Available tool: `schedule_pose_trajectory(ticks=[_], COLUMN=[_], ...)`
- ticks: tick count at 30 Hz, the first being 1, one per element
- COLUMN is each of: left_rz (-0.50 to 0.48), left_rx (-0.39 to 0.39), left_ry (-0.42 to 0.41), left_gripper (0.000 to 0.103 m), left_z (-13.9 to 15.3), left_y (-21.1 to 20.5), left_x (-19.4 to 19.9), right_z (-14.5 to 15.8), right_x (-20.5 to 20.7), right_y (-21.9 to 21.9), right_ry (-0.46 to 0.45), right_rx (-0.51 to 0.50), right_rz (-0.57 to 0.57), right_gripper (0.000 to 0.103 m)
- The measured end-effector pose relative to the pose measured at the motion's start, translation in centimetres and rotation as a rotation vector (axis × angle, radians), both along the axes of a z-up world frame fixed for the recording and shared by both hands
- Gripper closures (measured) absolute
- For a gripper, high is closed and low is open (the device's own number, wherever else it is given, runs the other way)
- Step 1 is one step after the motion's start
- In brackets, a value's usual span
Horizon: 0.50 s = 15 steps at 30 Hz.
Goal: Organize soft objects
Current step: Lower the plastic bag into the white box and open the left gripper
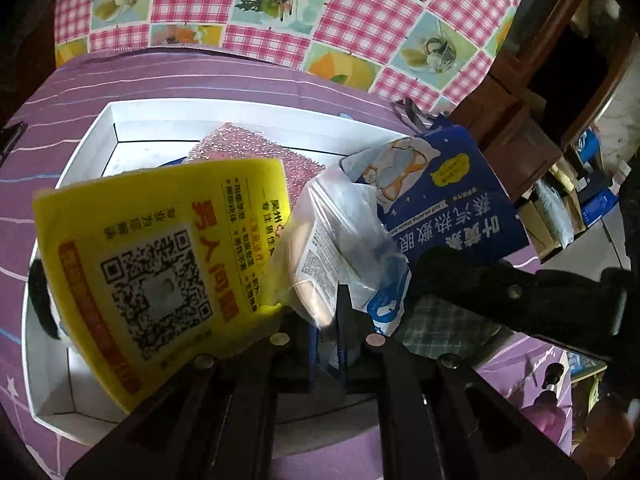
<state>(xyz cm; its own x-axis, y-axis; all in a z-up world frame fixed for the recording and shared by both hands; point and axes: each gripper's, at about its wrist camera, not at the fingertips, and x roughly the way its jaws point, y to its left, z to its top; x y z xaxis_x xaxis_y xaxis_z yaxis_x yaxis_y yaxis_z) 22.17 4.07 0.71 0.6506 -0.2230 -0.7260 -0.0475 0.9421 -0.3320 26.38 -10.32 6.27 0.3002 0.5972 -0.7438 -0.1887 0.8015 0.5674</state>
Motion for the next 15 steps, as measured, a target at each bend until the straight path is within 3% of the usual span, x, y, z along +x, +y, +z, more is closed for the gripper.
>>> schedule_pose_trajectory(ticks=[3, 5, 7, 9, 15], left_rz=[0.018, 0.016, -0.024, -0.047, -0.036], left_rx=[-0.026, -0.036, -0.087, -0.119, 0.023], left_ry=[-0.006, 0.001, 0.009, -0.01, -0.049], left_gripper=[0.093, 0.081, 0.045, 0.025, 0.023], left_z=[0.1, 0.3, 0.9, 1.6, 4.1], left_y=[0.1, 0.3, 0.2, 0.0, -0.7], left_x=[-0.2, -0.3, -0.5, -0.8, -1.9], right_z=[0.1, 0.1, 0.1, 0.2, 0.8], right_x=[-0.1, -0.1, -0.1, 0.0, 0.0], right_y=[-0.3, -0.3, -0.6, -0.9, -1.9], right_ry=[0.002, 0.003, 0.004, 0.003, 0.008], right_rx=[0.011, 0.011, 0.016, 0.032, 0.121], right_rz=[-0.001, -0.005, -0.011, -0.018, -0.004], right_gripper=[0.096, 0.096, 0.096, 0.096, 0.096])
